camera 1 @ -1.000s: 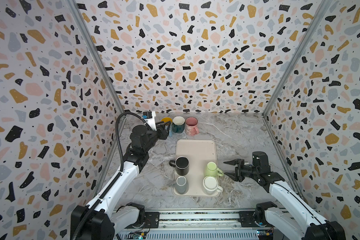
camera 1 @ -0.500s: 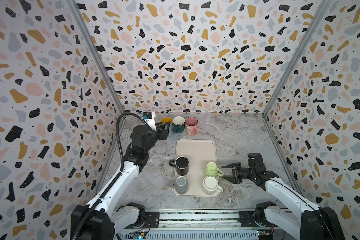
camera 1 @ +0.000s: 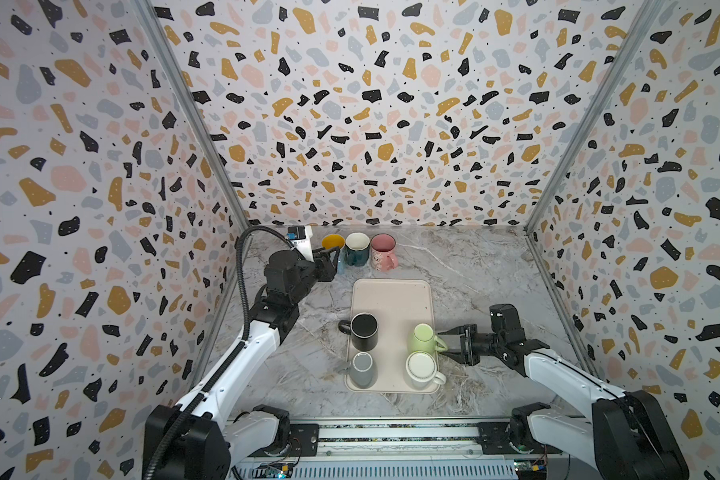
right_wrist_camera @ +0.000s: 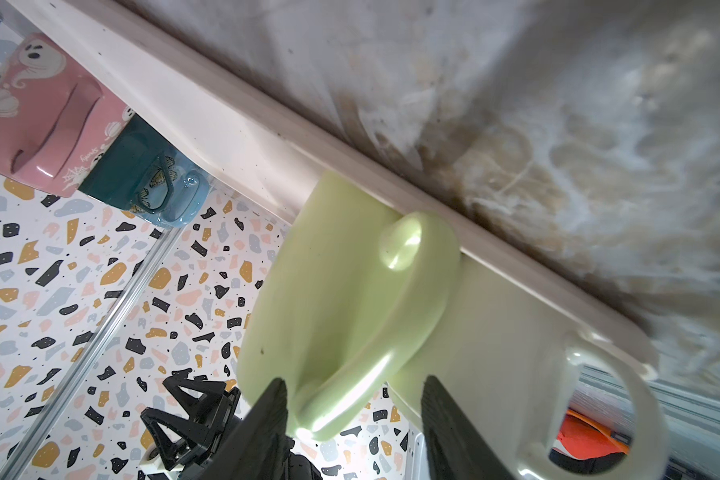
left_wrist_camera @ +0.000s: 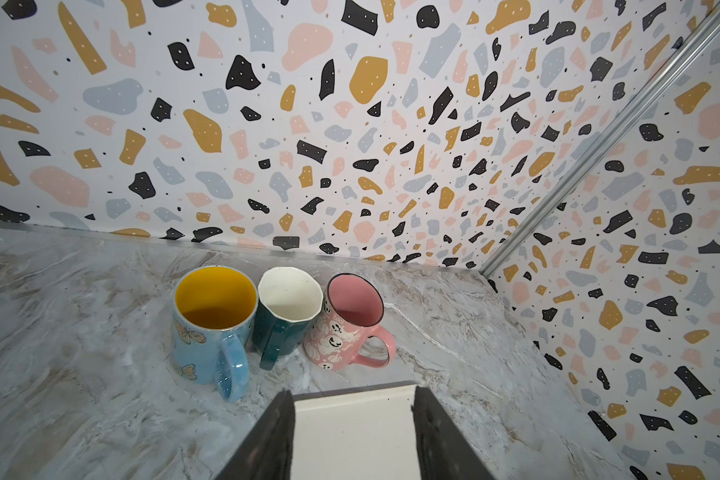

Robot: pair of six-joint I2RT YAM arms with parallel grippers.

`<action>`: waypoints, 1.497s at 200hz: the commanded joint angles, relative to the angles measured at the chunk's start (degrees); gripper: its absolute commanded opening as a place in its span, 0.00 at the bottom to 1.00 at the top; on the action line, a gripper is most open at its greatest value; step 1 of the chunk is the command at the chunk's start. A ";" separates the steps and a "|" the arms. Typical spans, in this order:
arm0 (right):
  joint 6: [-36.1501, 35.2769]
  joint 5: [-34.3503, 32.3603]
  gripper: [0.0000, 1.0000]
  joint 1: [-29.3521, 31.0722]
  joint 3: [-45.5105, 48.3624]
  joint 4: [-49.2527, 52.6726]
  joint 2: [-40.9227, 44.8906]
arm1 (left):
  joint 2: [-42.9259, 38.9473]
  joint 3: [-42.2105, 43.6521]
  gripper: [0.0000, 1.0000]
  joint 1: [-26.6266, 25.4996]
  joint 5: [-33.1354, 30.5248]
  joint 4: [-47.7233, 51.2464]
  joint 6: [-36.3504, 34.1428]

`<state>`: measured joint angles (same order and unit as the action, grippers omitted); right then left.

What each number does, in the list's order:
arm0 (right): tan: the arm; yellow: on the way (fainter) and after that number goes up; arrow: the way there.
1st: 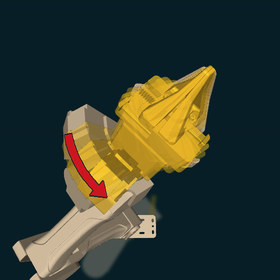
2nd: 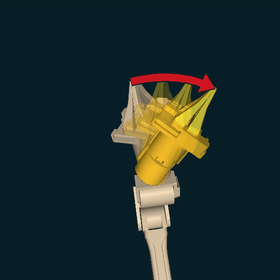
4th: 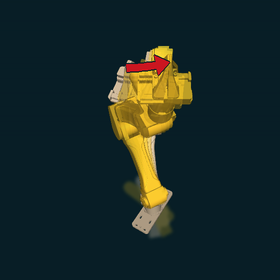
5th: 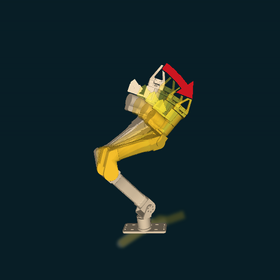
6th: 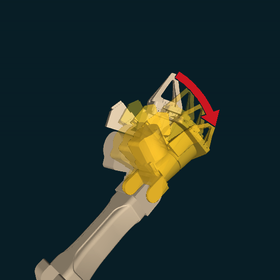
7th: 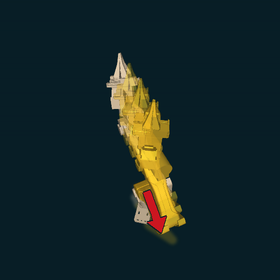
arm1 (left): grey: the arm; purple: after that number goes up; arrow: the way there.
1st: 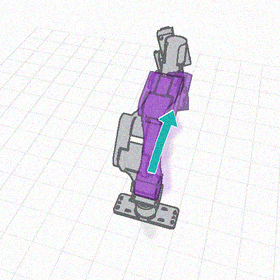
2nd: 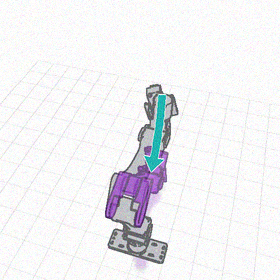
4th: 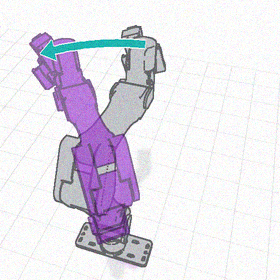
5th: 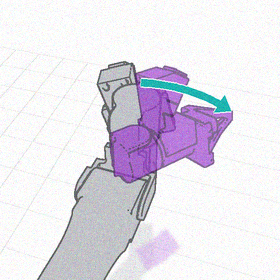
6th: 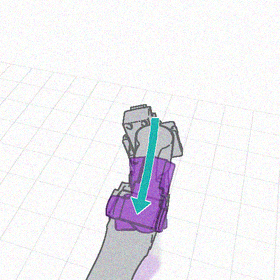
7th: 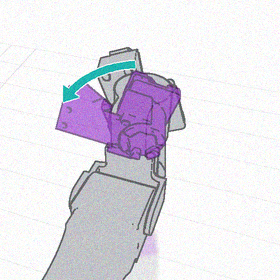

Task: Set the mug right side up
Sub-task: 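Lower the right gripper to the upside-down light green mug's handle on the tray, then close the right gripper on the light green mug's handle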

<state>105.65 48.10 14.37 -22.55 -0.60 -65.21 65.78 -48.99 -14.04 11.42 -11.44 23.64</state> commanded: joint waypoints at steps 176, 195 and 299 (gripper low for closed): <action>-1.61 2.59 0.47 -1.28 -3.20 -7.57 -11.33 | 0.40 -0.04 0.48 0.28 -0.96 0.95 -1.93; -2.03 2.77 0.44 -1.28 -3.31 -7.67 -11.95 | 0.32 -0.05 0.48 0.25 -0.97 1.17 -2.19; -2.46 3.90 0.28 -1.28 -4.58 -12.04 -16.69 | 0.69 -0.23 0.48 0.33 -1.44 1.99 -2.69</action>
<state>103.88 51.09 13.13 -25.06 -11.14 -80.40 66.72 -48.99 -14.02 10.41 -8.86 21.82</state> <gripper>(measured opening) 0.290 0.481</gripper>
